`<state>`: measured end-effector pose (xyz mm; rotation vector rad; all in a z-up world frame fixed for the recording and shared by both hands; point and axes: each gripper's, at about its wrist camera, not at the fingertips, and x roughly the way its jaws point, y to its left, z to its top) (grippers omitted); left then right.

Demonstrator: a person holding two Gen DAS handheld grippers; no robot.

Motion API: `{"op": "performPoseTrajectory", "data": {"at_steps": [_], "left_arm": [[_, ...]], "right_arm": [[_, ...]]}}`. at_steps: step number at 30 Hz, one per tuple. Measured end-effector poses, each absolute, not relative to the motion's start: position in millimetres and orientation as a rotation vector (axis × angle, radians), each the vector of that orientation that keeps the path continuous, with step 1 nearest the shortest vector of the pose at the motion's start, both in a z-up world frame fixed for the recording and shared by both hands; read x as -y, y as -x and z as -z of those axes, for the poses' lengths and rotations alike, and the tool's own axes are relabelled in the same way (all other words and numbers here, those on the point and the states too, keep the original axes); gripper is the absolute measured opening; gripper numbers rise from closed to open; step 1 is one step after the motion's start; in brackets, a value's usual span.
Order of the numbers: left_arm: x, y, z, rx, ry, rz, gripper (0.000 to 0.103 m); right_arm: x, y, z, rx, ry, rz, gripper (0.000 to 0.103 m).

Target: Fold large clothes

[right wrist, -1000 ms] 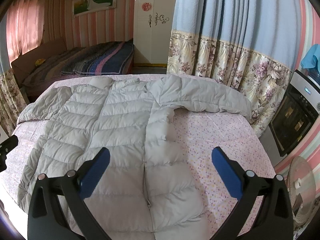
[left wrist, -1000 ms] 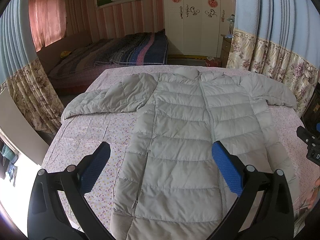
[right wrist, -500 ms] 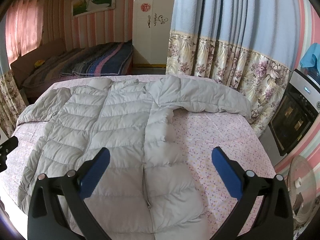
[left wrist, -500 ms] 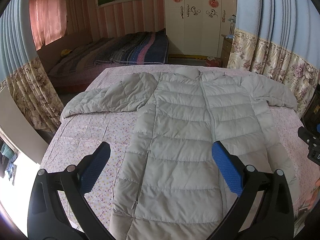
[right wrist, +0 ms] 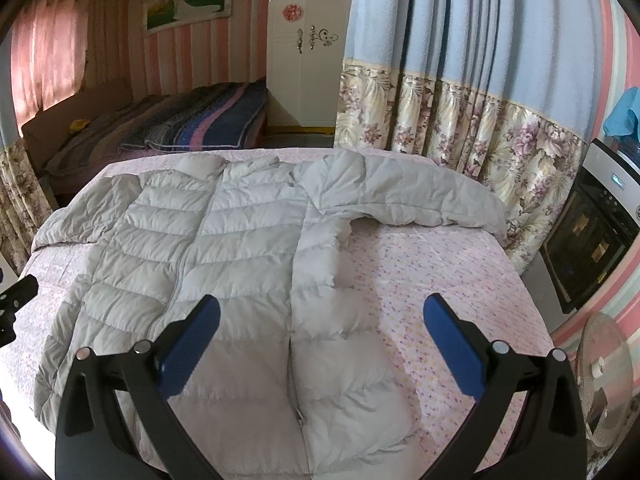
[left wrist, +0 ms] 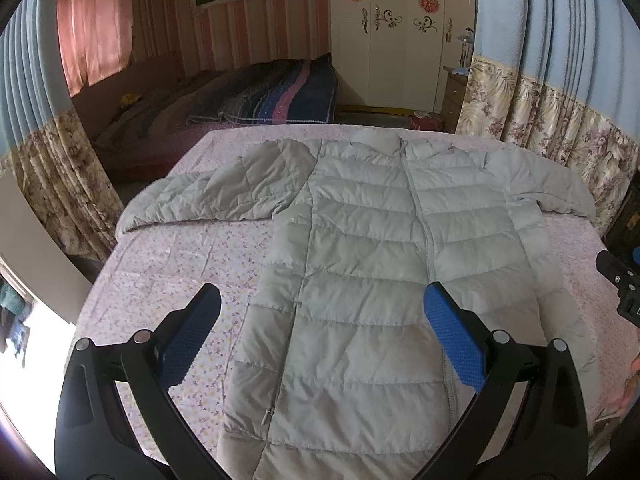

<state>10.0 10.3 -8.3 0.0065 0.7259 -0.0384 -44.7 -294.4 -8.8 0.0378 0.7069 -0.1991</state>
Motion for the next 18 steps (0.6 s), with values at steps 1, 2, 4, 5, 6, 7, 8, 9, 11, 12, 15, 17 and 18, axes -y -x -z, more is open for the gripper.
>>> {"op": "performPoseTrajectory", "data": {"at_steps": [1, 2, 4, 5, 6, 7, 8, 9, 11, 12, 15, 17, 18], "left_arm": [[-14.4, -11.5, 10.4, -0.745, 0.004, 0.038, 0.1], [-16.8, -15.9, 16.6, -0.815, -0.024, 0.017, 0.1], [-23.6, -23.2, 24.4, -0.874, -0.065, -0.025, 0.1], [-29.5, -26.5, 26.3, -0.873, -0.054, -0.038, 0.1], [-36.9, -30.6, 28.5, -0.878, -0.033, -0.045, 0.1], [-44.7, -36.1, 31.1, -0.886, -0.008, -0.049, 0.1], [-50.3, -41.0, 31.7, -0.861, -0.016, -0.065, 0.1], [-58.6, -47.7, 34.1, -0.859, -0.003, -0.084, 0.1], [-72.3, -58.4, 37.2, -0.837, 0.023, -0.115, 0.1], [-79.8, -63.8, 38.7, -0.837, 0.031, -0.139, 0.1], [-105.4, -79.9, 41.8, -0.833, 0.067, -0.219, 0.1], [-124.4, -93.3, 45.3, -0.823, 0.121, -0.237, 0.1], [-133.2, -99.3, 46.0, -0.827, 0.134, -0.26, 0.1]], "right_arm": [[294.5, 42.8, 8.4, -0.698, -0.035, 0.192, 0.102], [295.0, 41.1, 7.6, -0.691, -0.035, 0.181, 0.102], [294.2, 35.4, 7.6, -0.673, -0.032, 0.144, 0.102], [292.3, 30.5, 8.7, -0.672, -0.024, 0.135, 0.102], [291.5, 25.8, 9.5, -0.673, -0.019, 0.123, 0.102], [291.0, 18.8, 11.3, -0.674, -0.016, 0.11, 0.102], [290.7, 13.4, 13.0, -0.674, -0.015, 0.104, 0.102], [290.5, 6.4, 15.0, -0.673, -0.015, 0.098, 0.102], [288.4, -2.6, 17.2, -0.679, -0.005, 0.098, 0.102], [288.5, -11.9, 18.9, -0.702, 0.003, 0.103, 0.102], [288.3, -26.7, 17.3, -0.7, 0.019, 0.133, 0.102], [288.6, -35.6, 13.2, -0.674, 0.042, 0.154, 0.102], [289.3, -38.7, 11.5, -0.662, 0.053, 0.161, 0.102]]}}
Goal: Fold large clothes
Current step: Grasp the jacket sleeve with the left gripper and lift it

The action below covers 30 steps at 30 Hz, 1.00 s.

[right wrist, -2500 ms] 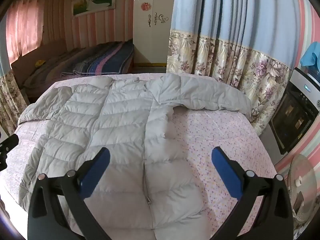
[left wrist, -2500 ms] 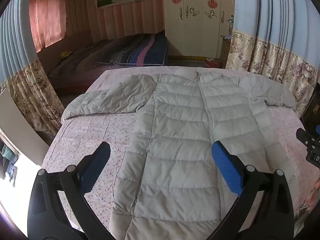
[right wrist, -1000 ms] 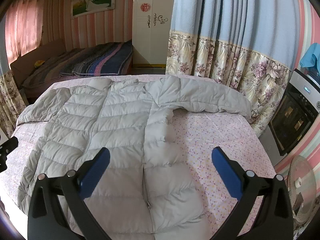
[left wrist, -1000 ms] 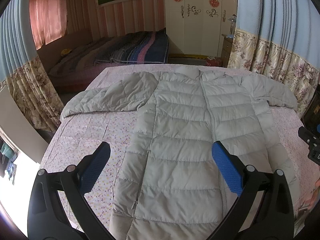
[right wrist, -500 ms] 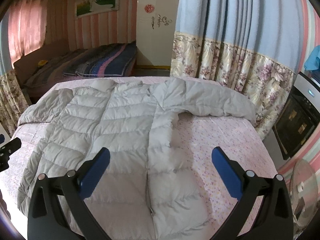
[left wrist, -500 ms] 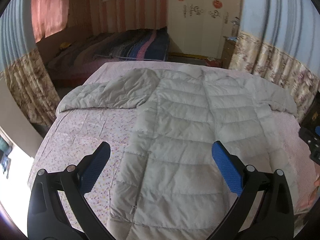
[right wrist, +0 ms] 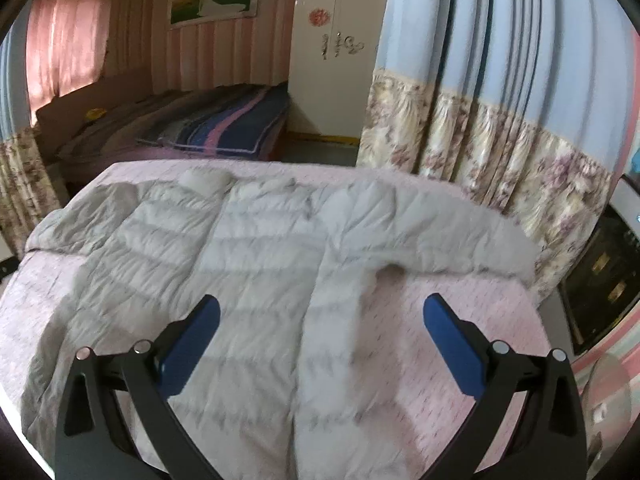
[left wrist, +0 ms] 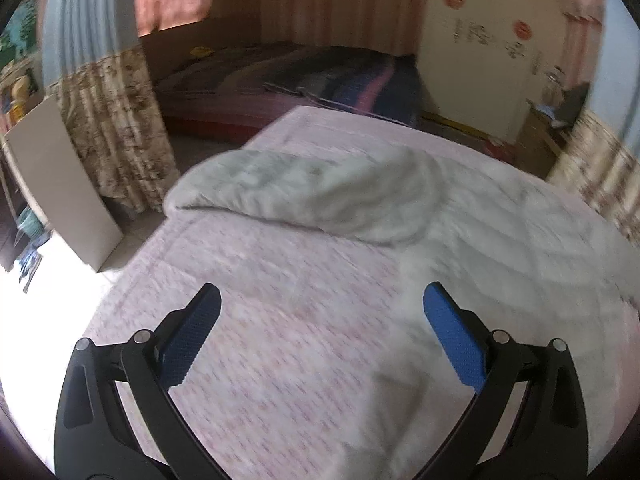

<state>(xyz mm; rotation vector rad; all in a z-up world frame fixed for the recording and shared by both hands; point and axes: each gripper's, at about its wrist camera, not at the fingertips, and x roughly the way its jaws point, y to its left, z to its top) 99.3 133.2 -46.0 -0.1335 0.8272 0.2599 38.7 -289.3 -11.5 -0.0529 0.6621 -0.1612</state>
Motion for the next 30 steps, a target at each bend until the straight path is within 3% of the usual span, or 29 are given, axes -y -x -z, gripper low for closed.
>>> {"op": "performPoseTrajectory", "data": {"at_steps": [9, 13, 23, 30], "left_arm": [[-206.0, -169.1, 59.9, -0.843, 0.268, -0.342, 0.099], [-244.7, -199.5, 79.0, -0.871, 0.428, -0.354, 0.081], [-324.9, -234.0, 137.3, -0.916, 0.793, -0.424, 0.065], [-366.6, -248.8, 142.1, -0.86, 0.909, -0.458, 0.061]], "right_arm": [[311.9, -94.1, 17.0, -0.655, 0.089, 0.232, 0.102], [322.9, -115.6, 27.8, -0.675, 0.073, 0.228, 0.102], [335.7, -129.6, 36.3, -0.673, 0.079, 0.249, 0.102], [350.7, -131.1, 37.7, -0.68, 0.06, 0.268, 0.102]]}}
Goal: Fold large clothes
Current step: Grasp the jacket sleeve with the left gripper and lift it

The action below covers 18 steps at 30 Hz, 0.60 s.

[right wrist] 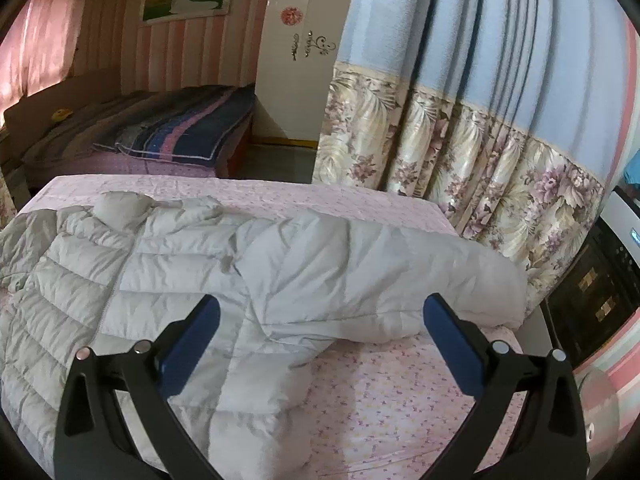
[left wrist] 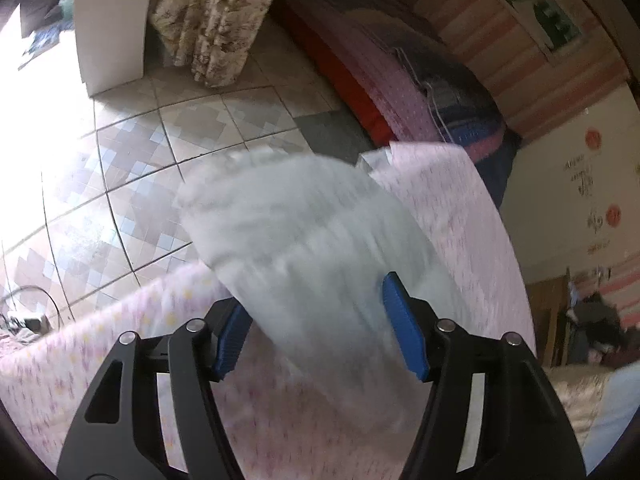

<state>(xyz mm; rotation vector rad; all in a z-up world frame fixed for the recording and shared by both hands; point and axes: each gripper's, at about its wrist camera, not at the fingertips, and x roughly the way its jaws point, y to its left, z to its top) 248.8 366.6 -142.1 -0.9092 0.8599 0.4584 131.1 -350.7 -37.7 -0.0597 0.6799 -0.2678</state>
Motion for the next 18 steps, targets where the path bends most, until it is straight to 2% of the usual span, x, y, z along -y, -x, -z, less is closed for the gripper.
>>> {"op": "performPoseTrajectory", "data": {"at_steps": [2, 4, 6, 13, 16, 18], "left_arm": [[-375.0, -255.0, 141.5, -0.847, 0.917, -0.469, 0.045], [-379.6, -261.7, 136.9, -0.825, 0.902, -0.456, 0.014], [-370.7, -265.4, 119.8, -0.789, 0.823, -0.444, 0.004], [-278.8, -262.1, 26.9, -0.654, 0.578, -0.285, 0.002], [-177.6, -259.6, -20.9, -0.609, 0.426, -0.105, 0.002], [-109.2, -257.2, -33.7, -0.618, 0.335, 0.026, 0.002]], "right_arm": [[354.9, -131.5, 38.9, -0.683, 0.046, 0.264, 0.102], [358.0, -131.6, 40.5, -0.687, 0.041, 0.262, 0.102], [361.2, -130.1, 41.5, -0.684, 0.043, 0.263, 0.102], [381.3, -125.2, 35.3, -0.654, 0.03, 0.263, 0.102], [390.4, -119.8, 31.9, -0.631, 0.029, 0.255, 0.102], [398.9, -116.8, 31.1, -0.623, 0.02, 0.252, 0.102]]}}
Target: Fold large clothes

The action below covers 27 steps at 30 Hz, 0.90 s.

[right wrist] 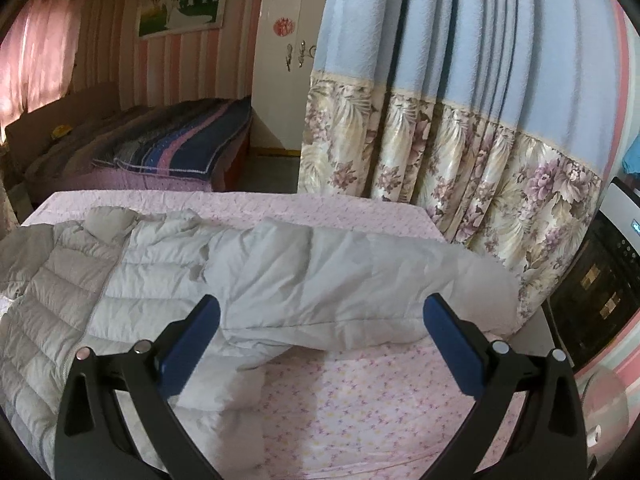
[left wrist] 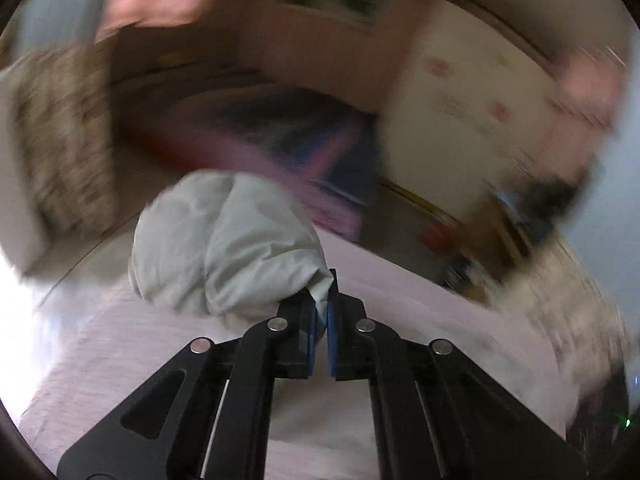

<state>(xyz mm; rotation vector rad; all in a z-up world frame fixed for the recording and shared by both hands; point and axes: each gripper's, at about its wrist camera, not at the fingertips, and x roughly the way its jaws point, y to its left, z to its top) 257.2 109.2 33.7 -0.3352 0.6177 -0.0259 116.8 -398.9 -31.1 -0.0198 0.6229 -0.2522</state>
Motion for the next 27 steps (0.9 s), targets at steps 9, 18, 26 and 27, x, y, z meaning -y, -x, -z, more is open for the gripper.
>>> {"op": "performPoseTrajectory", "data": {"at_steps": [9, 18, 26, 27], "left_arm": [[146.4, -249.7, 71.8, -0.962, 0.051, 0.454, 0.009], [137.6, -187.8, 40.6, -0.868, -0.091, 0.425, 0.087], [27.0, -227.6, 49.1, -0.846, -0.094, 0.087, 0.093], [20.6, -232.5, 56.0, -0.863, -0.083, 0.092, 0.091]], "right_arm": [[453.9, -100.4, 41.1, -0.65, -0.059, 0.234, 0.102], [465.2, -98.7, 35.6, -0.718, -0.032, 0.23, 0.102], [374.6, -166.1, 36.9, -0.754, -0.036, -0.047, 0.1], [362.2, -178.3, 43.2, -0.778, -0.036, -0.072, 0.098]]}}
